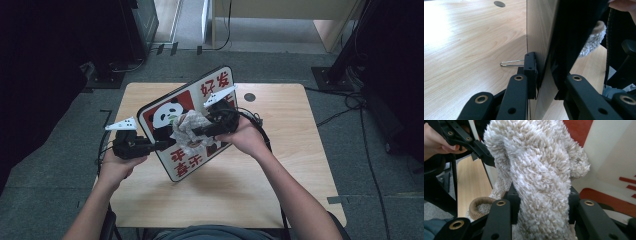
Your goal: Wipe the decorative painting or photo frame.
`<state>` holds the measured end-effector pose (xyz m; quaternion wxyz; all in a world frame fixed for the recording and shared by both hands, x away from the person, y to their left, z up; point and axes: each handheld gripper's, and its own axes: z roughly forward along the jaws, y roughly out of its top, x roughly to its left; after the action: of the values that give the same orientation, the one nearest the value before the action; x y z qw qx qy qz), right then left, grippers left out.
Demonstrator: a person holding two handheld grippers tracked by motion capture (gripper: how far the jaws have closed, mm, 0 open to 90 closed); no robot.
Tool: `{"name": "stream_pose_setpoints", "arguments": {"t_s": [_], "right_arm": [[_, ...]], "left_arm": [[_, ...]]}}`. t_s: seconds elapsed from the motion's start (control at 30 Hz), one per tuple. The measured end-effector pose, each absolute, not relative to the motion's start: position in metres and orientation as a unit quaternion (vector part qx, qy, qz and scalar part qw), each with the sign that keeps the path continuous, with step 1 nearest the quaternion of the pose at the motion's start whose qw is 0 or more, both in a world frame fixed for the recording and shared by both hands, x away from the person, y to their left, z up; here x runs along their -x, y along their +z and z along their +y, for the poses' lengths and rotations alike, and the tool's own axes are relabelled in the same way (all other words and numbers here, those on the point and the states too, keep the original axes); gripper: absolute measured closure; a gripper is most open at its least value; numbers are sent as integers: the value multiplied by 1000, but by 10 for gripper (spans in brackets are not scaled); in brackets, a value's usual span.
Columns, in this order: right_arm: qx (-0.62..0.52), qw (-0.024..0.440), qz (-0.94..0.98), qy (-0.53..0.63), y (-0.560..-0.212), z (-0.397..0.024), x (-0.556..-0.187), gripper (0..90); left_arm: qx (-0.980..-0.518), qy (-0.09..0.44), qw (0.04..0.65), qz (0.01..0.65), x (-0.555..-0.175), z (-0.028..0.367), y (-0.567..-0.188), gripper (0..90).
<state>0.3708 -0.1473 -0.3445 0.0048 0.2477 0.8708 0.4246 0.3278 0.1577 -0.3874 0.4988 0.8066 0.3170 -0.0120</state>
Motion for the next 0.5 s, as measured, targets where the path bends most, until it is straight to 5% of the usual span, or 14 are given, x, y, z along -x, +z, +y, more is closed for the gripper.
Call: {"name": "stream_pose_setpoints", "arguments": {"t_s": [0.5], "right_arm": [[-248,-3,872,423,-368,-150,-365,617]], "left_arm": [[-807,-12,499,315,-328,158,-387,785]]}}
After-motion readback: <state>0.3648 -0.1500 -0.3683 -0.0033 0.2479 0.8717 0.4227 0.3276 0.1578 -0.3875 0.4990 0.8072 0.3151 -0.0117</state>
